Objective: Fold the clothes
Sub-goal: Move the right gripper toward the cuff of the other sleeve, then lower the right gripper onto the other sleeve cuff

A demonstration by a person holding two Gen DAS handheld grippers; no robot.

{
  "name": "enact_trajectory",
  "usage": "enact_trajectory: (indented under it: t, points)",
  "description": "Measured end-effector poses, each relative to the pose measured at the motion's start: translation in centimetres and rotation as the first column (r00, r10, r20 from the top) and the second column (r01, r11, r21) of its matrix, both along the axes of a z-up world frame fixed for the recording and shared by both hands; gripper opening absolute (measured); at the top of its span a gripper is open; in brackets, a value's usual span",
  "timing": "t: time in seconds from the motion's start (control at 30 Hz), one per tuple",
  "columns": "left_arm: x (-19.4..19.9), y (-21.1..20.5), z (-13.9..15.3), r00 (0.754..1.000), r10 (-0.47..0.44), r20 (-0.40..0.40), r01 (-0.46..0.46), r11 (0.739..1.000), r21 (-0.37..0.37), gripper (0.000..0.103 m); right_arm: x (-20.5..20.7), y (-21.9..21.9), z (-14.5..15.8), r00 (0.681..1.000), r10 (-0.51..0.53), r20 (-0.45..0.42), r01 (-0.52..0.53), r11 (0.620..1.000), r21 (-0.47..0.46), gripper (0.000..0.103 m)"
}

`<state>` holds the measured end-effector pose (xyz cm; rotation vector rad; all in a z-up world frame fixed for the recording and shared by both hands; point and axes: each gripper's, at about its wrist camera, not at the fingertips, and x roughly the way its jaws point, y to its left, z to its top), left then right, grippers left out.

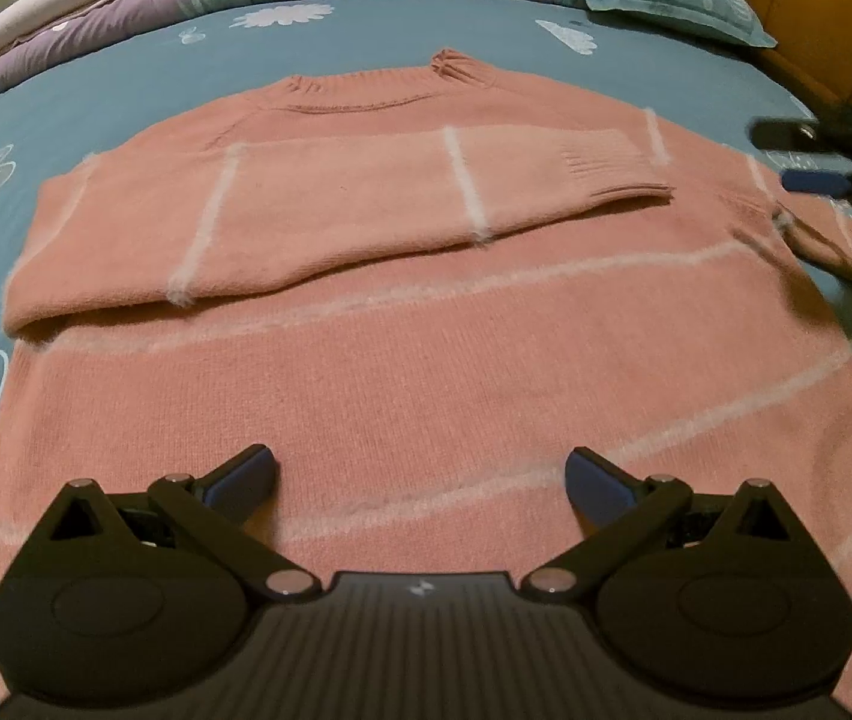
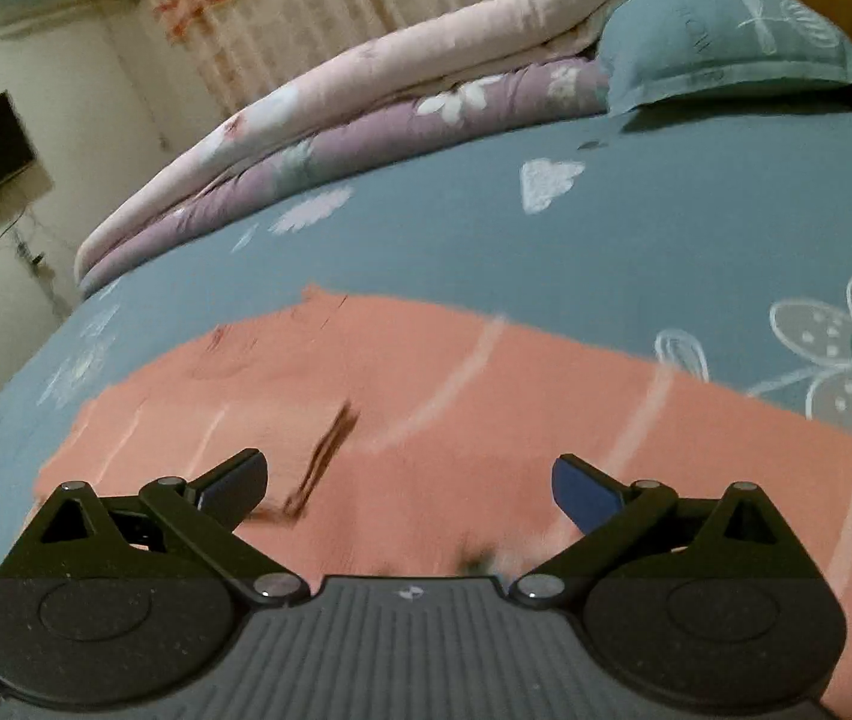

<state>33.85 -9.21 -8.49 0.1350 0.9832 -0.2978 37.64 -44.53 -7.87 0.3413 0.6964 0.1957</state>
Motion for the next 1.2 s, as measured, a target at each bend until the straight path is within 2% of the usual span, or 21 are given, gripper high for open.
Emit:
enact_trajectory:
  t: [0.1, 0.27, 0.37, 0.43, 0.57, 0.63, 0.7, 0.77, 0.93, 1.03, 1.13, 1.2]
  points:
    - [-0.3, 0.2, 0.1, 1.0, -0.01, -0.001, 0.01, 1.0, -0.005, 0.102, 0.8, -0.9, -2.3, 0.993, -0.059, -0.107, 0.059, 0.998, -0.009, 0.103]
    - [-0.4, 0.6, 0.0, 1.0, -0.02, 0.004, 0.021, 1.0, -0.016, 0.102, -1.4, -0.2, -0.2, 0.996, -0.066, -0.056, 0.067, 0.998, 0.008, 0.103]
    - [-0.3, 0.4, 0.1, 1.0, -0.025, -0.002, 0.025, 1.0, -0.009, 0.102, -1.4, 2.0, 0.9, 1.0, 0.018, 0.013, -0.019, 1.0, 0.013, 0.103]
    - [-0.2, 0.4, 0.1, 1.0, -0.031, -0.007, 0.031, 1.0, -0.007, 0.102, -0.5, 3.4, 0.3, 0.999, 0.049, -0.01, -0.048, 0.999, 0.004, 0.103]
    - [-0.2, 0.5, 0.4, 0.999, -0.052, -0.011, 0.052, 0.999, -0.007, 0.102, -1.1, 3.6, -1.0, 0.997, 0.003, -0.078, -0.006, 0.999, -0.039, 0.103]
    - [-0.4, 0.5, 0.7, 0.998, -0.069, -0.001, 0.069, 0.998, -0.007, 0.102, -2.8, 2.4, -0.3, 0.997, -0.029, -0.072, 0.028, 1.0, -0.013, 0.103]
    - [-0.8, 0.1, 1.0, 0.994, -0.108, 0.023, 0.108, 0.994, -0.001, 0.102, -4.5, 0.6, 0.3, 0.995, -0.092, -0.027, 0.092, 0.996, -0.007, 0.103]
    - [-0.9, -0.5, 1.1, 0.989, -0.141, 0.037, 0.141, 0.99, 0.009, 0.102, -5.9, -1.6, 0.4, 0.982, -0.188, -0.001, 0.188, 0.981, -0.045, 0.103]
    - [-0.7, -1.7, 0.9, 0.983, -0.18, 0.027, 0.18, 0.984, 0.008, 0.102, -10.4, -6.4, -1.3, 0.943, -0.33, -0.039, 0.329, 0.944, -0.027, 0.103]
    - [-0.7, -2.1, 1.0, 0.981, -0.192, 0.024, 0.192, 0.981, 0.007, 0.102, -12.7, -7.5, -0.8, 0.925, -0.378, -0.036, 0.378, 0.926, -0.009, 0.103]
    - [-0.7, -2.8, 1.3, 0.978, -0.206, 0.031, 0.205, 0.979, 0.006, 0.102, -14.2, -9.6, 0.2, 0.893, -0.45, 0.02, 0.45, 0.893, 0.024, 0.103]
    - [-0.6, -3.3, 1.6, 0.975, -0.216, 0.043, 0.216, 0.976, 0.007, 0.102, -14.6, -11.3, 0.5, 0.867, -0.496, 0.046, 0.496, 0.868, 0.011, 0.103]
